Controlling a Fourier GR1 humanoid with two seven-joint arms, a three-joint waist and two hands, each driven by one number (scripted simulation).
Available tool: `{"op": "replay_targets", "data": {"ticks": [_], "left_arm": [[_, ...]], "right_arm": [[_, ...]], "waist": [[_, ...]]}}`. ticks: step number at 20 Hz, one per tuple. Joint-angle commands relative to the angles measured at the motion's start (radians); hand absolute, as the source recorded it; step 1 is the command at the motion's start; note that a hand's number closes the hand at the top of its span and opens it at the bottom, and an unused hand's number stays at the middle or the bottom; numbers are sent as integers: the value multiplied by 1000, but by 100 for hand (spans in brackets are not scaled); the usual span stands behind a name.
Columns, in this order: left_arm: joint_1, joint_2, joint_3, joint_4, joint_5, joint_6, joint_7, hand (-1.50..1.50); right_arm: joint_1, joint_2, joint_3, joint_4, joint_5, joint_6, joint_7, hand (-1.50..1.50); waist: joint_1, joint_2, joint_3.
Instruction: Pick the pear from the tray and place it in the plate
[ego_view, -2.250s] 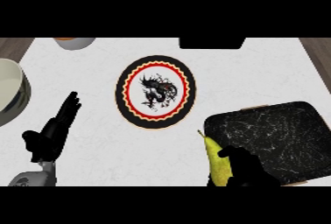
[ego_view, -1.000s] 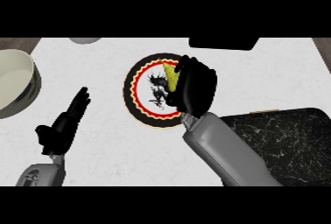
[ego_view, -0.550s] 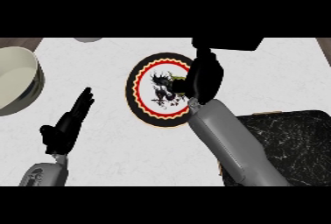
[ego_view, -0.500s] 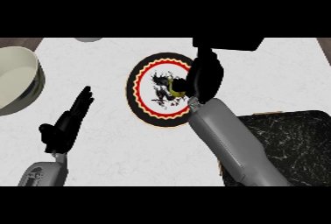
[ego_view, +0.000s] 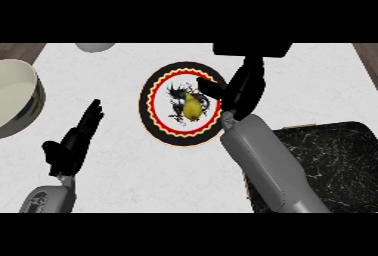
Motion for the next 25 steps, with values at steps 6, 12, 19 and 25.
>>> {"op": "replay_targets", "data": {"ticks": [6, 12, 19, 25], "left_arm": [[79, 6, 25, -28, 3, 6, -32, 0], [71, 13, 50, 0, -3, 10, -33, 0], [65, 0, 40, -67, -7, -11, 2, 0], [51, 33, 82, -102, 2, -30, 65, 0]], "right_arm": [[297, 7, 80, -265, -48, -299, -44, -150], [631, -96, 266, -467, -125, -376, -217, -150], [677, -286, 358, -488, -399, -457, -378, -150], [692, -280, 352, -462, -496, -481, -523, -150]], "waist": [[-57, -13, -1], [-59, -10, -1], [-50, -8, 0], [-51, -9, 0]]}}
